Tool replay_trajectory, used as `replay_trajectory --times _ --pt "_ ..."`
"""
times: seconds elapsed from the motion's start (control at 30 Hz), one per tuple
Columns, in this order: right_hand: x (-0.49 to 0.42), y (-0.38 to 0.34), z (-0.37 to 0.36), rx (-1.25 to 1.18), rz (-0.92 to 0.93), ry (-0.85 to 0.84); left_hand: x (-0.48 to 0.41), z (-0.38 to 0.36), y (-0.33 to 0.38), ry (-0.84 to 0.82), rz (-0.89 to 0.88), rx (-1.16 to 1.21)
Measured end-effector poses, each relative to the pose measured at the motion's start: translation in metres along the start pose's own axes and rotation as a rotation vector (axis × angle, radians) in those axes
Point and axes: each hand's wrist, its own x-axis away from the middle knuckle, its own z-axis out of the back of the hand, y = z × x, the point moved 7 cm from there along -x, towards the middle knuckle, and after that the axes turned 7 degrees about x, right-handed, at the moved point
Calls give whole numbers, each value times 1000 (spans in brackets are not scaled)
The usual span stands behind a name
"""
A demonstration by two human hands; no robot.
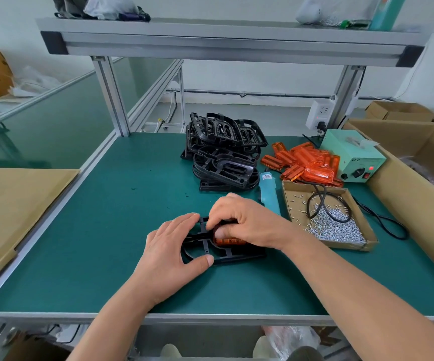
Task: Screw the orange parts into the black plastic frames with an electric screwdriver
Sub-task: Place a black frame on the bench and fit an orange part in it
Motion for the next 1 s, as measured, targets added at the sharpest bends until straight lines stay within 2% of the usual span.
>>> replay_trajectory --times 0.1,0.2,0.33,0.47,0.67,1.0 --pt "17 13 11 14 -79 163 1 0 1 -5 0 1" --pt "38 21 14 88 -102 209 2 1 2 -4 1 11" --pt "49 22 4 251 -138 123 2 1 2 -8 2 23" --pt "46 16 3 303 -119 101 2 1 2 -12 -1 20" --pt "33 8 -1 276 -105 6 1 0 1 -19 -4 9" --pt "21 6 -6 199 -212 -68 1 0 2 -32 -7 3"
